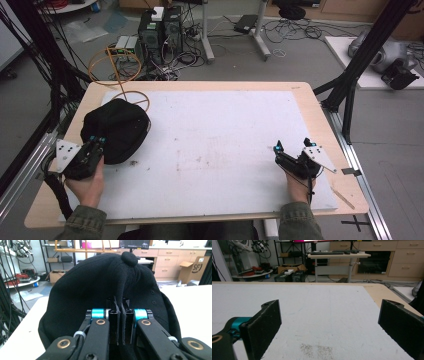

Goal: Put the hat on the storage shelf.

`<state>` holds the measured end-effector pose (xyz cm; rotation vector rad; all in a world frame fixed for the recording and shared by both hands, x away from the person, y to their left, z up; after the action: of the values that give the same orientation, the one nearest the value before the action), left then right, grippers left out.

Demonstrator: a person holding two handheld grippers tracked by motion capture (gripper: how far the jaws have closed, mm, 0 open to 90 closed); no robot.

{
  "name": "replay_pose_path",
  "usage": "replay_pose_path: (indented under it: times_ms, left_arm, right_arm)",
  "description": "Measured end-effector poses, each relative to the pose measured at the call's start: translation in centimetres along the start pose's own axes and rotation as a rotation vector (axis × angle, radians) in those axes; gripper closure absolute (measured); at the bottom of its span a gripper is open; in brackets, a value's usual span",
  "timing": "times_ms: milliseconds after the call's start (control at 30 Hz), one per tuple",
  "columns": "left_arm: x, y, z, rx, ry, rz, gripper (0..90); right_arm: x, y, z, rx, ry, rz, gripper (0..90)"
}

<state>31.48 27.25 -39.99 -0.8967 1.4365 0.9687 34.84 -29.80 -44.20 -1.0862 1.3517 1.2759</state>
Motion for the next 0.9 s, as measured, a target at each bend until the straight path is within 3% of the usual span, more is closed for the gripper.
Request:
replay_pose_path:
  times_ms: [400, 900]
  left_arm:
    - [-1.1, 0.9, -0.3, -0.005, -0.031, -0.092, 87.4]
    - [-3.1, 1.4, -0.1, -0.014, -0.049, -0.145, 87.4]
  right_arm:
    - [0.0, 0.0, 0.1, -0.007, 0.002, 0.004, 3.8]
    - [0.0, -0.1, 0.3, -0.01, 0.013, 0.0, 3.9]
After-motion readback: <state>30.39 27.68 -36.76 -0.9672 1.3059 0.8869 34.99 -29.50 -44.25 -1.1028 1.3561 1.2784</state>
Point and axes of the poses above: each handheld gripper's, and its own axes: y roughly backward along the jaws, x roughly out of its underside, z roughly to its left, the point moved 5 cm from there along -y, roughly forward along the jaws, and after that the axes turned 11 degrees about x, right-handed, at the moved point
